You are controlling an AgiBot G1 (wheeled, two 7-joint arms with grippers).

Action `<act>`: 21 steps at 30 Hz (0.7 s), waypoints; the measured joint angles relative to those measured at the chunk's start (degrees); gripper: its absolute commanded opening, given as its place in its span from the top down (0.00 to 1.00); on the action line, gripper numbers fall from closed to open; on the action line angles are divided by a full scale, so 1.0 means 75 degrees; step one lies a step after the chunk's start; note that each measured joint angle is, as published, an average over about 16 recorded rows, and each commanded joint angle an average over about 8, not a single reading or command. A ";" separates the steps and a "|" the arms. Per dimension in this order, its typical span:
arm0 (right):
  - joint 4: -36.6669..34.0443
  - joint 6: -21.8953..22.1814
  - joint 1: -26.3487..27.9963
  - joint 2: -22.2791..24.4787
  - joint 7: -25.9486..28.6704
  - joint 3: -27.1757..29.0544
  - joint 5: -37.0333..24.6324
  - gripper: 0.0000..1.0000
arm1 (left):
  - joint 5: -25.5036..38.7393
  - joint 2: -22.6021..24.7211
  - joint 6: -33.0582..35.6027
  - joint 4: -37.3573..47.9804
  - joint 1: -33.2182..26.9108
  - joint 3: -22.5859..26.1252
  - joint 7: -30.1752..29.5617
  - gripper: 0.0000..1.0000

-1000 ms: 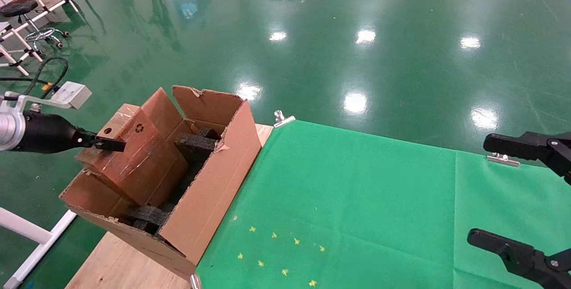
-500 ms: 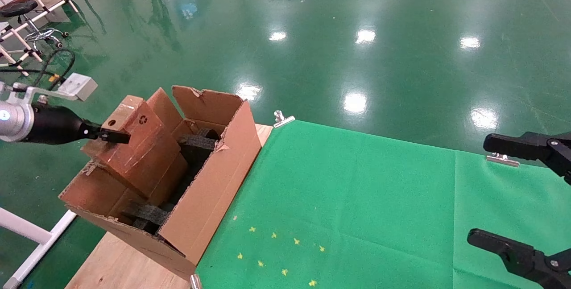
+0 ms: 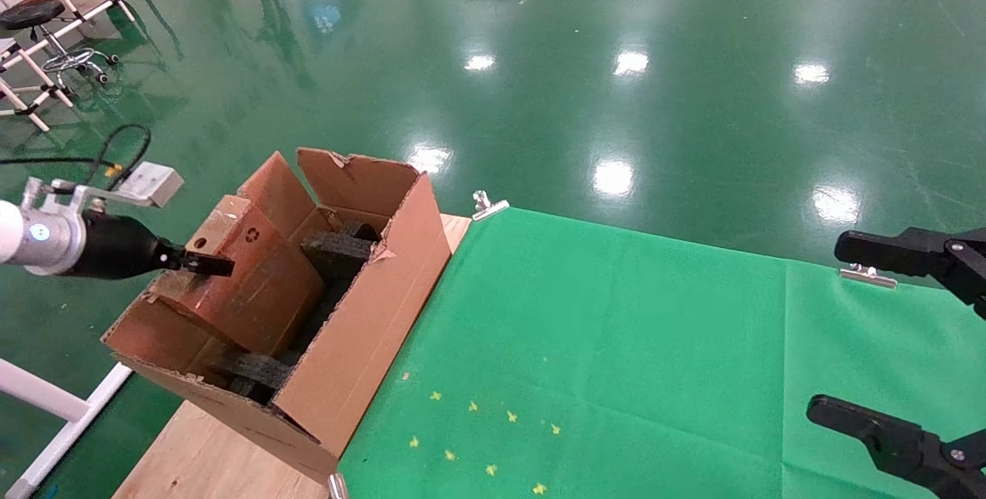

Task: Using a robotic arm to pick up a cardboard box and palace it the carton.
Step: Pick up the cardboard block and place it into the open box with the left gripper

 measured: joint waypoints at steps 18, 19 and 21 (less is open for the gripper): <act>0.0000 0.0000 0.0000 0.0000 0.0000 0.0000 0.0000 0.00 | -0.0179 0.0444 -0.0737 0.0341 0.0783 -0.0122 -0.0060 1.00; 0.0000 0.0000 0.0000 0.0000 0.0000 0.0000 0.0000 0.00 | -0.0189 0.0467 -0.0817 0.0348 0.0833 -0.0129 -0.0070 1.00; 0.0000 0.0000 0.0000 0.0000 0.0000 0.0000 0.0000 0.00 | -0.0210 0.0515 -0.0998 0.0359 0.0937 -0.0144 -0.0091 1.00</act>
